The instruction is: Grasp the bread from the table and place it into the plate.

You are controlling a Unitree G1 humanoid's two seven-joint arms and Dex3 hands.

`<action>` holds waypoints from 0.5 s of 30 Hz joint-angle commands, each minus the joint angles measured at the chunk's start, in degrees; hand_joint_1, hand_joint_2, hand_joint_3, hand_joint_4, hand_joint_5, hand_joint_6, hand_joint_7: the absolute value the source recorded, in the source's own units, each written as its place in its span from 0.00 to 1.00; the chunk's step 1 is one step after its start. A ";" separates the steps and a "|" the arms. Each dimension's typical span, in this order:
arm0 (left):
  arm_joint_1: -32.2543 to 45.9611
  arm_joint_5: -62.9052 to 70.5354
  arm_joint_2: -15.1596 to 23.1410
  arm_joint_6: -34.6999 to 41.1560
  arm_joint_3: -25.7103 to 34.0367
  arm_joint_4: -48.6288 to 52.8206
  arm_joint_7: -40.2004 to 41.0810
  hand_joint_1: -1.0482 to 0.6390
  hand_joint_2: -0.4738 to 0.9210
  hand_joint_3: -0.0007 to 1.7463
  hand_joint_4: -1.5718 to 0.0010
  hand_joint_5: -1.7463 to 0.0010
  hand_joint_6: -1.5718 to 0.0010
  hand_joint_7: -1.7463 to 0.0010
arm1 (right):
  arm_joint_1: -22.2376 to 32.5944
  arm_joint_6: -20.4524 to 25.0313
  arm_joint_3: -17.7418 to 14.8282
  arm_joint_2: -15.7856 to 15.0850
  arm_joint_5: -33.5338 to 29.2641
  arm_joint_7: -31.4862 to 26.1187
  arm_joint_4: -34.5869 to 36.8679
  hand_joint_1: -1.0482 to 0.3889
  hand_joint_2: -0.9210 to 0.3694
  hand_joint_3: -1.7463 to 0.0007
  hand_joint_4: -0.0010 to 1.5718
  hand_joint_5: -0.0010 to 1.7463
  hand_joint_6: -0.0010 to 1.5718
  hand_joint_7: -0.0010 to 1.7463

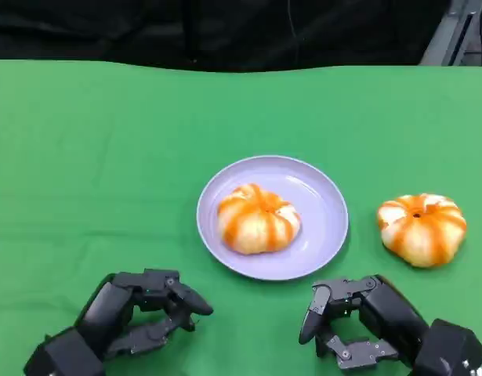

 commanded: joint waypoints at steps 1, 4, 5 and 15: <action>-0.60 1.44 0.23 -1.93 -0.56 1.22 1.43 0.63 0.91 0.41 0.51 0.16 0.45 0.34 | -0.01 0.11 -0.49 -0.51 1.21 0.67 0.21 0.85 0.31 0.34 0.62 0.80 0.63 0.63; -0.55 2.09 -0.06 -2.15 -0.95 1.46 2.01 0.62 0.84 0.50 0.50 0.15 0.44 0.34 | -0.09 0.09 -0.36 -0.71 0.87 0.40 0.19 0.84 0.32 0.33 0.62 0.80 0.62 0.63; -0.54 2.34 -0.10 -2.16 -1.09 1.50 2.20 0.61 0.83 0.51 0.50 0.15 0.44 0.33 | -0.13 -0.02 -0.32 -0.77 0.66 0.18 0.24 0.84 0.33 0.33 0.62 0.80 0.62 0.63; 0.32 2.15 -1.22 -2.45 -2.56 1.63 1.45 0.59 0.78 0.56 0.51 0.13 0.46 0.32 | -0.03 -0.09 -0.47 -0.63 1.46 1.03 0.21 0.85 0.32 0.34 0.61 0.80 0.62 0.63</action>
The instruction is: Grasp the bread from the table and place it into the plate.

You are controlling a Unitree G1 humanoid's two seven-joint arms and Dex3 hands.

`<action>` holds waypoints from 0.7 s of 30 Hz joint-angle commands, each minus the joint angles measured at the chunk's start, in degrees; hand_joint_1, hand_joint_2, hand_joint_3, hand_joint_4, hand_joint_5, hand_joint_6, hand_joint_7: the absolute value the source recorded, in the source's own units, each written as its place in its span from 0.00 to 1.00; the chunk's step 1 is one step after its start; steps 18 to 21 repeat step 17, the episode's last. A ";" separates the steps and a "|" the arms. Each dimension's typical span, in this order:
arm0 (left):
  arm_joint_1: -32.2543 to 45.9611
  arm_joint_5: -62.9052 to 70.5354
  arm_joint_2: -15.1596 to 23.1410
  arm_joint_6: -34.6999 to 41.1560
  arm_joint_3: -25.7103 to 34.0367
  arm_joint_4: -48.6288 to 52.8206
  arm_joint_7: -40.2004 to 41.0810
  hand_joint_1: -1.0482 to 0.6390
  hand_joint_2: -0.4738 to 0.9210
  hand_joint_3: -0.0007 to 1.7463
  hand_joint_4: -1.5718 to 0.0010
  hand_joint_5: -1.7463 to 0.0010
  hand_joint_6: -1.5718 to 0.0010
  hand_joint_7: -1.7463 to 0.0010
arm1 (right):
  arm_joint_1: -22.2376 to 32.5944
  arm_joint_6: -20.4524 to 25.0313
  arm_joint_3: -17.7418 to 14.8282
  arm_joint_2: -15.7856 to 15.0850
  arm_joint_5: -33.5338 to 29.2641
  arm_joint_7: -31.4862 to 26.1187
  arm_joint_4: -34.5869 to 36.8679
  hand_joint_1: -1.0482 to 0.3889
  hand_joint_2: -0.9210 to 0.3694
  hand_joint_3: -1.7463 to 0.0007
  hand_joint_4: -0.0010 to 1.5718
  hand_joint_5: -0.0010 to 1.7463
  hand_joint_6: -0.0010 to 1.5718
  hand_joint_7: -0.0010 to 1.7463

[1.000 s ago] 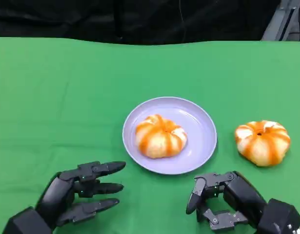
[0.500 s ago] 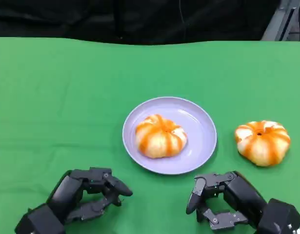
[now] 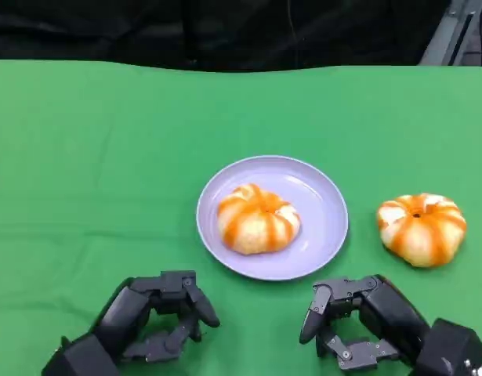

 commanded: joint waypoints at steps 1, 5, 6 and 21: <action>0.74 0.22 0.22 -1.02 -0.64 0.43 -0.07 0.59 0.77 0.56 0.51 0.13 0.46 0.32 | 0.01 -0.02 -0.48 -0.62 0.75 0.29 0.09 0.85 0.32 0.34 0.61 0.80 0.62 0.63; 0.97 0.30 0.33 -1.05 -1.13 0.19 0.19 0.58 0.77 0.55 0.51 0.14 0.46 0.32 | 0.00 -0.11 -0.51 -0.68 0.78 0.32 0.13 0.86 0.31 0.34 0.61 0.80 0.62 0.63; 0.98 0.32 0.40 -1.09 -1.18 0.19 0.26 0.58 0.77 0.55 0.51 0.14 0.46 0.32 | 0.01 -0.03 -0.51 -0.71 0.72 0.26 0.13 0.86 0.31 0.34 0.61 0.80 0.62 0.63; 0.81 0.23 1.13 -1.62 -0.72 -0.04 0.96 0.58 0.77 0.54 0.50 0.15 0.45 0.33 | -0.07 -0.59 -0.52 -1.03 0.20 -0.31 0.41 0.87 0.31 0.35 0.62 0.80 0.62 0.62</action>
